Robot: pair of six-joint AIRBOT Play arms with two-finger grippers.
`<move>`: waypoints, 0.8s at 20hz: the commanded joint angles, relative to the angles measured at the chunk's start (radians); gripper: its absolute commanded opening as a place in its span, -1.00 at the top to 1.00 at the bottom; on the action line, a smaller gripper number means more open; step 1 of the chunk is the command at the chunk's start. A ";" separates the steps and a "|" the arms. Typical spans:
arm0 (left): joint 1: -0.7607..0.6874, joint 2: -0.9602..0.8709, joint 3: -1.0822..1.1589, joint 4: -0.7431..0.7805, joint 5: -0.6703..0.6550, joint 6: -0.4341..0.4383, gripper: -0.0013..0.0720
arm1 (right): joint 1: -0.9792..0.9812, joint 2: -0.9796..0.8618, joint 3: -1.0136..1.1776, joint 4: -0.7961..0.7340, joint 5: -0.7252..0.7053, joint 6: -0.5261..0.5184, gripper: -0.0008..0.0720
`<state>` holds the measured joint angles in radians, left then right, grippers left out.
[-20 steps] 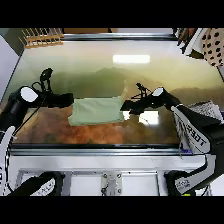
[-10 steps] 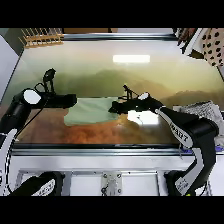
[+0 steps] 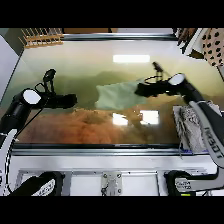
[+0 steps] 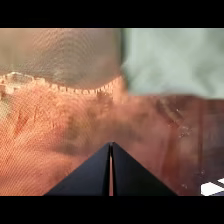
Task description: Fold the clothes and pants, and hang the long-sleeved shirts on hangers.
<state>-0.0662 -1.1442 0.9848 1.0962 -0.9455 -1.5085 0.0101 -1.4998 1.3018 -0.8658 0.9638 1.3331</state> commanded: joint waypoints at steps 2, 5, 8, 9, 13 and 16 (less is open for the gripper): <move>-0.001 0.000 0.000 0.001 -0.001 0.000 0.95 | -0.291 0.241 0.002 -0.280 0.114 0.119 0.95; -0.001 0.000 0.000 0.001 -0.002 0.000 0.95 | -0.465 0.360 0.002 -0.364 0.193 0.172 0.95; -0.001 0.000 0.000 0.001 -0.006 0.000 0.95 | -0.587 0.451 0.000 -0.423 0.291 0.214 0.95; -0.001 0.000 0.000 0.001 -0.008 0.001 0.95 | -0.616 0.478 0.000 -0.443 0.323 0.225 0.95; -0.001 0.000 0.000 0.002 -0.019 0.001 0.95 | -0.652 0.602 -0.042 -0.638 0.389 0.350 0.95; -0.001 0.000 0.000 0.002 -0.023 0.001 0.95 | -0.653 0.700 -0.165 -0.688 0.438 0.406 0.95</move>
<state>-0.0666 -1.1442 0.9848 1.0969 -0.9615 -1.5082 -0.6270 -0.8875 1.2201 -1.4574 1.3380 1.6642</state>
